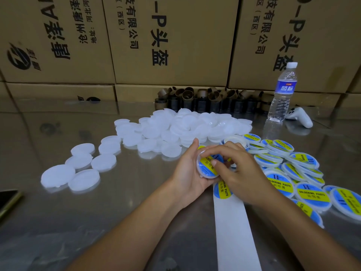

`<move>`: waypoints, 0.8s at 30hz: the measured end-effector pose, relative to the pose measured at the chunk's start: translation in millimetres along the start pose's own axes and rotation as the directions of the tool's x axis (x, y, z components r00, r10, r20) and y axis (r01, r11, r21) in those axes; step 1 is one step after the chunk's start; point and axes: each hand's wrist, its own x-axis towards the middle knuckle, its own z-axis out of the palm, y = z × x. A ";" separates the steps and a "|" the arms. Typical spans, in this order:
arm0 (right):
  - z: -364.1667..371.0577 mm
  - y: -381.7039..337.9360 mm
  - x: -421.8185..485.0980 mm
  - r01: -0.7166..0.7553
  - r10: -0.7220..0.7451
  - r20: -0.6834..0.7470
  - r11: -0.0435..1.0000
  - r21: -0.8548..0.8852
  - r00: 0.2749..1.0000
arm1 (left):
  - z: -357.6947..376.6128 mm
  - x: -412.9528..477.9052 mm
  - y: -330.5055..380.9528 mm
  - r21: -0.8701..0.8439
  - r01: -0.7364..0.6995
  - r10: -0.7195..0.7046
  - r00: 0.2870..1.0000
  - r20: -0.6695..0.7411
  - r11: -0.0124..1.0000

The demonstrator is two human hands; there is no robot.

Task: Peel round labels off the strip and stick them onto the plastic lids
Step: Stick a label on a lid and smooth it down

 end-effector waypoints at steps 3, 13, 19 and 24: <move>0.0 0.9 0.0 0.000 0.000 -0.006 1.000 -0.007 1.000 | 1.4 -0.4 0.3 0.009 -0.002 0.002 1.000 0.003 1.000; -0.2 3.0 0.8 0.029 -0.037 -0.094 0.996 -0.082 0.995 | 1.7 -1.1 1.9 -0.056 -0.048 0.056 0.986 0.156 0.997; 0.3 4.5 0.1 0.000 -0.015 -0.115 0.992 -0.125 0.993 | 2.5 -1.6 1.9 0.164 -0.110 0.081 0.981 0.176 0.980; 0.2 4.6 0.8 -0.044 0.035 -0.188 0.998 -0.043 0.981 | 2.2 -2.1 0.9 0.181 -0.105 0.080 0.986 0.144 0.978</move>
